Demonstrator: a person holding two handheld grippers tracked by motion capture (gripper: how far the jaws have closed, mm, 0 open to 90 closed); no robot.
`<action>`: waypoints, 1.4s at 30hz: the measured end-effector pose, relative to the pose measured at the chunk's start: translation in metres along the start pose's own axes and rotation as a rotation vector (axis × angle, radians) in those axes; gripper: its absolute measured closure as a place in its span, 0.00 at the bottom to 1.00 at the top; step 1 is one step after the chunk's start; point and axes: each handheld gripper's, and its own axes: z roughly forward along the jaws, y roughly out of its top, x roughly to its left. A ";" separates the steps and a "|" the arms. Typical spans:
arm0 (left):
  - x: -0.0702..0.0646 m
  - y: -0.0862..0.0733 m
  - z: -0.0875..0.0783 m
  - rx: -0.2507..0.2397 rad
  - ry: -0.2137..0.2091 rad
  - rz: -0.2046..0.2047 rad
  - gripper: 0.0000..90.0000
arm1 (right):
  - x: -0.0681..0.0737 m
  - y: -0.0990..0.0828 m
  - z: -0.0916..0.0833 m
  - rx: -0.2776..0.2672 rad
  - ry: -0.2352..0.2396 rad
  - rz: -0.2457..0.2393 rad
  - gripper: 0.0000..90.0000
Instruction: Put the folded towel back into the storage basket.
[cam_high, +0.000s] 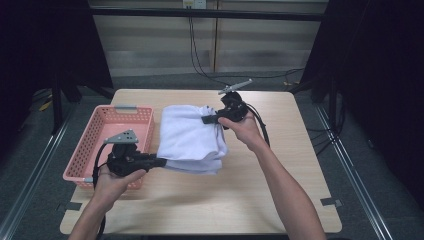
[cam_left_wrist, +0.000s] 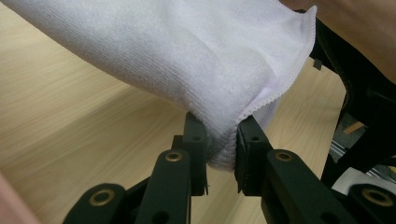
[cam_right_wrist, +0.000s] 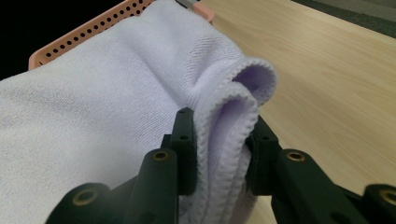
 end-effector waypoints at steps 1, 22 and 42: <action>0.004 0.000 -0.004 -0.009 -0.004 -0.013 0.86 | 0.001 0.001 0.002 -0.001 0.004 0.000 0.78; 0.041 -0.013 -0.067 -0.059 0.101 -0.078 0.86 | 0.031 0.061 0.053 0.018 0.047 -0.042 0.78; 0.076 -0.036 -0.123 -0.122 0.206 -0.174 0.87 | 0.064 0.101 0.113 0.048 0.072 -0.041 0.78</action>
